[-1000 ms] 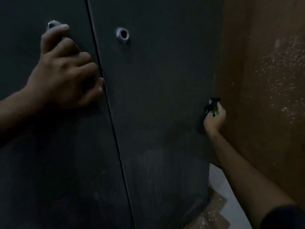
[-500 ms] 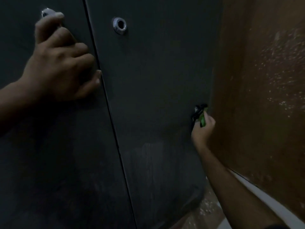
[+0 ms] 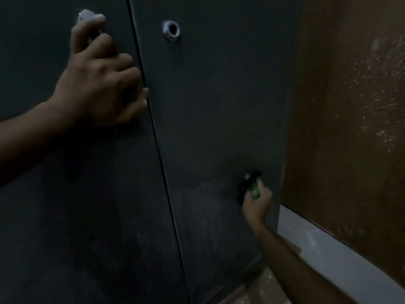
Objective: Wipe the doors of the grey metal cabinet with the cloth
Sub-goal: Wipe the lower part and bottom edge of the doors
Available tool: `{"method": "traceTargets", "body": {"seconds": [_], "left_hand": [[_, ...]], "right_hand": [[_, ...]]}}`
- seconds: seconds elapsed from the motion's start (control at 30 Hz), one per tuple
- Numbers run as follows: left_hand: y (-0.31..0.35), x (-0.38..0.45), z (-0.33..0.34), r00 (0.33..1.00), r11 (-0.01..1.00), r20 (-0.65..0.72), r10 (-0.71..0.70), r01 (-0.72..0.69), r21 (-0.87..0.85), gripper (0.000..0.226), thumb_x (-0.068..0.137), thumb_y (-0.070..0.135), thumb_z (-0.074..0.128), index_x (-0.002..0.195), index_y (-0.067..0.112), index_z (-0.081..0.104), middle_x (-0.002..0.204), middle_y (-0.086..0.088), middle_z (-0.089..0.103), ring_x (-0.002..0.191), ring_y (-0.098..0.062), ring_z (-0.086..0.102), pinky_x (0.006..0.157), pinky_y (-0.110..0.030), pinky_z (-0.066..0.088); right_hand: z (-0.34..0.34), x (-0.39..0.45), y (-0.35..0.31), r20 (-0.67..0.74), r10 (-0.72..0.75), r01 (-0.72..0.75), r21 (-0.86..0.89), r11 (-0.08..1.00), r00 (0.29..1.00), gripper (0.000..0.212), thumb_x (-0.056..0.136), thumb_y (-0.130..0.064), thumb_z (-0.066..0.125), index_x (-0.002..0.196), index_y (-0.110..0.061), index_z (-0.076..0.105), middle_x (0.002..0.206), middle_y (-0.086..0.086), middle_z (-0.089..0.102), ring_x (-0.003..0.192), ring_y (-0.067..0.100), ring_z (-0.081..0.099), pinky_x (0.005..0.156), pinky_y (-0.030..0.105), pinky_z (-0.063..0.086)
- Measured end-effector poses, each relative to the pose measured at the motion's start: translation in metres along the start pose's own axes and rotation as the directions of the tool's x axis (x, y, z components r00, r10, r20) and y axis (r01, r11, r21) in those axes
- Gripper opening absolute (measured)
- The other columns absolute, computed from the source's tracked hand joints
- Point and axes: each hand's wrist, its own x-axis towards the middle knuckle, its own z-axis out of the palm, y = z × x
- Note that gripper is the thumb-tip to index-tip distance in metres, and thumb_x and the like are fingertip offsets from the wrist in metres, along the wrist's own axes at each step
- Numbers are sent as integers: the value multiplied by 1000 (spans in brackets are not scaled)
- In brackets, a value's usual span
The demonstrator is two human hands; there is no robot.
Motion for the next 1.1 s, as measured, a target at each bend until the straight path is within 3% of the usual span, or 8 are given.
{"method": "traceTargets", "body": {"seconds": [0.13,0.33,0.5,0.67,0.83,0.93,1.03,1.1], "left_hand": [[-1,2,2,999,1000,-40,30,-30,4,46,105,43,46,78,6,55,74,-16,54,88,-38,45,111,-67,35],[-1,-1,6,996,998,-74,58,-57,9,43,104,41,48,79,6,57,78,-16,59,94,-40,49,117,-67,29],[-3,2,6,998,999,-53,40,-41,-9,49,106,44,43,82,4,58,79,-18,60,95,-40,46,111,-64,35],[-1,-1,8,995,998,-90,33,-29,50,49,105,43,44,83,2,62,75,-15,59,97,-41,49,124,-60,21],[0,1,4,999,999,-34,14,-13,40,56,105,45,38,87,-1,66,83,-18,64,105,-42,48,127,-55,11],[0,2,3,999,1000,-51,13,-11,29,55,105,43,39,87,0,68,82,-17,66,106,-43,51,127,-55,11],[0,1,3,999,1000,-42,16,-15,13,56,106,43,38,88,2,71,83,-17,70,109,-42,53,128,-55,12],[1,2,3,1000,1000,-23,16,-16,13,59,107,44,34,90,2,73,86,-16,71,111,-41,52,128,-55,11]], "right_hand": [[6,46,-39,-84,172,-166,76,983,981,45,99,-4,57,144,-2,52,138,17,52,123,32,53,106,36,43],[4,-66,-17,144,-193,195,0,981,970,46,93,-3,65,137,-14,61,130,2,46,115,16,44,97,26,40],[7,9,-28,11,170,-170,9,985,985,38,97,-9,59,133,1,61,126,21,59,110,37,60,91,31,45],[14,-103,-49,162,-178,165,89,982,971,43,90,-4,67,132,-11,64,124,1,47,112,20,49,97,30,45],[10,-72,-50,105,133,-143,88,986,985,44,89,-11,68,131,0,62,124,16,53,104,25,56,97,32,48],[35,-106,-85,89,-37,20,185,983,995,40,89,-14,68,127,-2,64,119,7,51,106,31,58,96,42,52],[31,-163,-70,243,-189,158,143,977,951,42,86,-18,68,128,-14,68,119,-3,47,109,25,56,94,24,47],[21,-157,-58,252,-67,42,100,994,965,41,87,-4,70,128,-8,67,119,2,48,110,28,58,87,13,43]]}}
